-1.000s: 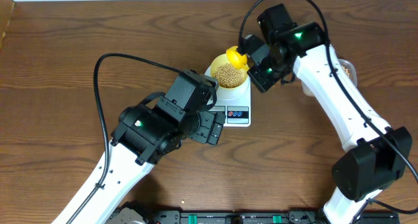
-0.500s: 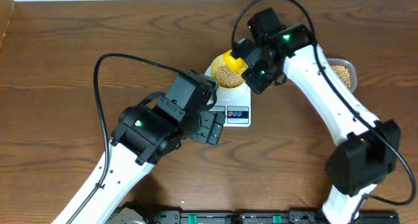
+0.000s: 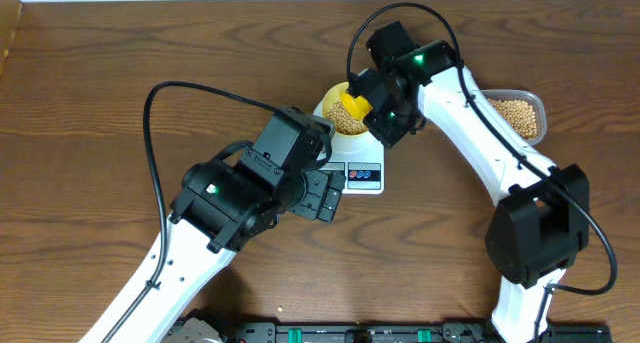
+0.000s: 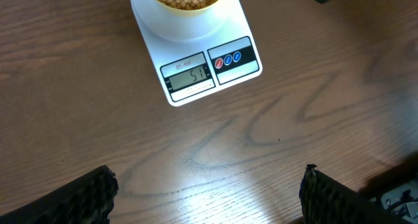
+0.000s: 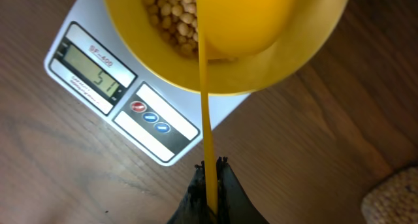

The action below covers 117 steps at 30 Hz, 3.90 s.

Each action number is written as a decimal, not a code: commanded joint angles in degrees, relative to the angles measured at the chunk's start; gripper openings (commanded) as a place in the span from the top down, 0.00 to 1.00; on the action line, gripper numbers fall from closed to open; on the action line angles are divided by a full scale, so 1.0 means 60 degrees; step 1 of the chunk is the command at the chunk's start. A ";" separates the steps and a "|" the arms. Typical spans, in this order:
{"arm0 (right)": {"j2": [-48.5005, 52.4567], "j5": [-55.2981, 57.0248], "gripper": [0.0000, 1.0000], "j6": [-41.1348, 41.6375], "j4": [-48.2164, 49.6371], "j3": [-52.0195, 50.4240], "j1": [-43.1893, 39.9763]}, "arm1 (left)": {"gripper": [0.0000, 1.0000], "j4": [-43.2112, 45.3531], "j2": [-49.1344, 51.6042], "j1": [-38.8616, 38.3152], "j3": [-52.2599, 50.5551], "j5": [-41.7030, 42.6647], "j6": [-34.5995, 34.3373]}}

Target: Scoop item into bowl and weigh 50g on scale

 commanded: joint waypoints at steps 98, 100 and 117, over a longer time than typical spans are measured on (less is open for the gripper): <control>0.0627 0.0277 0.99 0.0903 0.0146 -0.0044 0.0634 | 0.08 -0.0029 -0.0120 0.0040 0.0310 0.0011 0.0200; 0.0627 0.0197 0.99 0.0951 0.0138 -0.0044 0.0605 | 0.08 -0.0029 -0.0120 0.0040 0.0310 0.0011 0.0197; 0.0627 -0.0772 0.99 0.1053 0.0142 -0.0044 -0.0095 | 0.08 -0.0029 -0.0120 0.0040 0.0310 0.0011 0.0197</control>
